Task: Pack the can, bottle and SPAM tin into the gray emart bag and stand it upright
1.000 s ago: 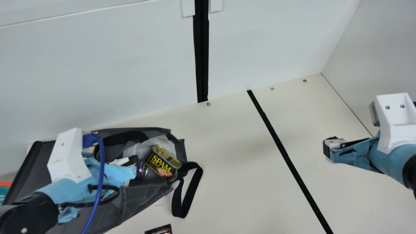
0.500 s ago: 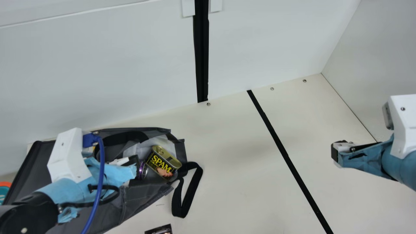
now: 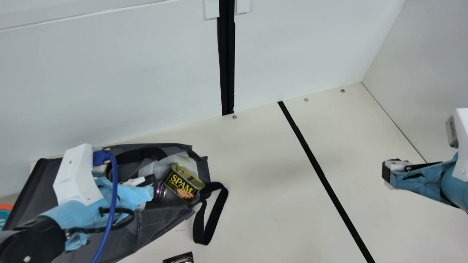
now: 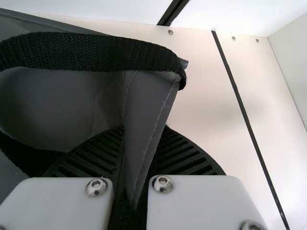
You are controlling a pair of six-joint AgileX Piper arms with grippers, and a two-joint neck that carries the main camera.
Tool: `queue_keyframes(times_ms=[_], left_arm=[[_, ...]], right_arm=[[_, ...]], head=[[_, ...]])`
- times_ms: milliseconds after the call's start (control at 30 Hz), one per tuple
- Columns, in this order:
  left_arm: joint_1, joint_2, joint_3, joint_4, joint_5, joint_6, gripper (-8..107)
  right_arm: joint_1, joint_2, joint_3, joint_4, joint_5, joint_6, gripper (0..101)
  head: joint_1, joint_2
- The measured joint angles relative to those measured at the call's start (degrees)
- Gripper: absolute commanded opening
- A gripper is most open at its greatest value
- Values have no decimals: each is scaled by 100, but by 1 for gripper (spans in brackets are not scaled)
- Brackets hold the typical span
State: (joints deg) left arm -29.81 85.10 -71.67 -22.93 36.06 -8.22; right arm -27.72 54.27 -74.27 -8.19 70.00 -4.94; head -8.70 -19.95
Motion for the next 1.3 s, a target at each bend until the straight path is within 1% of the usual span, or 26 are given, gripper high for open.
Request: queue_keyframes(times_ms=[400, 767, 967, 1200, 1300], left_arm=[[0, 0, 0, 0, 0, 0, -8], [0, 0, 0, 0, 0, 0, -8], [0, 0, 0, 0, 0, 0, -8], [0, 0, 0, 0, 0, 0, -8], [0, 0, 0, 0, 0, 0, -8]], right_arm=[[-142, -69, 73, 45, -5, -9, 95], [-104, -26, 95, 45, -5, 35, 95], [-20, 30, 24, 46, -9, 35, 95], [42, 117, -38, 158, -34, -92, 95], [10, 172, -21, 250, -126, -169, 95]], head=[[0, 0], [0, 9], [0, 9], [0, 9], [0, 9]])
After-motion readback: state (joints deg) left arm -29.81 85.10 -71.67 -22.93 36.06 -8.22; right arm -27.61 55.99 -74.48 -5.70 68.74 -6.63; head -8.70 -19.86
